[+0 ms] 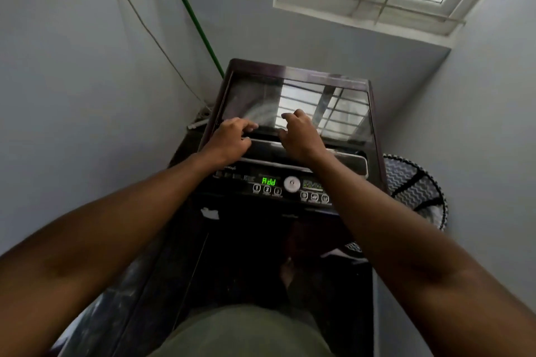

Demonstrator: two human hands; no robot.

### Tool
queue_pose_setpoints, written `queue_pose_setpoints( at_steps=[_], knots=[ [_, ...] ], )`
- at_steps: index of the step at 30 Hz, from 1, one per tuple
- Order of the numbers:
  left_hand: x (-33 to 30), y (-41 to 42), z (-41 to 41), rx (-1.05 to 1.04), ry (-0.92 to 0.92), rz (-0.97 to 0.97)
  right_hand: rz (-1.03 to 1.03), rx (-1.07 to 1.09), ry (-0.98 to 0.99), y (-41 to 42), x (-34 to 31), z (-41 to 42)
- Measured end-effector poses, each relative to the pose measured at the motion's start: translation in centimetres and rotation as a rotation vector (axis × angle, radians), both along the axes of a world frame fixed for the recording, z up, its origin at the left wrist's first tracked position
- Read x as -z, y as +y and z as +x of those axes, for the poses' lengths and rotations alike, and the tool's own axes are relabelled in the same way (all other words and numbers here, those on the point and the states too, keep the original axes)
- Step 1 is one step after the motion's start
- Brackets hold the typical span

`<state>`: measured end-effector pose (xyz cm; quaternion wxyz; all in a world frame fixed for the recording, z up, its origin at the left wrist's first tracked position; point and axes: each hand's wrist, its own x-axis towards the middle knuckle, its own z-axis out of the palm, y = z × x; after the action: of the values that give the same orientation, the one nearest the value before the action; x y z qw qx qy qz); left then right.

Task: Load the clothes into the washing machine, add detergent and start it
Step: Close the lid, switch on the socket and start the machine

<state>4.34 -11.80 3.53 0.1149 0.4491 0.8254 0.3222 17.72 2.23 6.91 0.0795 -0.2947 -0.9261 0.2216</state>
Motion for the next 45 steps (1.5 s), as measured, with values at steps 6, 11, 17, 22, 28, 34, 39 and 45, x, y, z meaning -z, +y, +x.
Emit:
queue_pose_setpoints(
  at_steps=[6, 11, 17, 22, 28, 34, 39, 45],
  knots=[
    [2.7, -3.3, 2.8, 0.114, -0.052, -0.078, -0.094, 0.017, -0.120, -5.0, 2.8, 3.0],
    [3.3, -4.1, 3.9, 0.159, -0.020, -0.118, -0.117, 0.008, -0.180, -7.4, 4.2, 4.2],
    [3.9, -4.7, 5.3, 0.156, 0.032, -0.126, -0.132, -0.069, -0.195, -9.7, 5.9, 5.5],
    [5.0, -5.4, 6.1, 0.158, 0.087, -0.163, -0.143, -0.117, -0.223, -11.3, 7.3, 6.6],
    [6.1, -5.6, 6.3, 0.142, 0.145, -0.217, -0.146, -0.133, -0.268, -11.6, 7.8, 7.1],
    [6.8, -5.4, 6.5, 0.134, 0.232, -0.274, -0.136, -0.149, -0.339, -12.0, 7.9, 7.4],
    [6.9, -5.2, 6.7, 0.114, 0.275, -0.282, -0.101, -0.153, -0.372, -12.0, 8.0, 7.1],
    [6.5, -4.6, 6.3, 0.145, 0.328, -0.354, -0.017, -0.156, -0.417, -11.9, 7.7, 5.9]
  ],
)
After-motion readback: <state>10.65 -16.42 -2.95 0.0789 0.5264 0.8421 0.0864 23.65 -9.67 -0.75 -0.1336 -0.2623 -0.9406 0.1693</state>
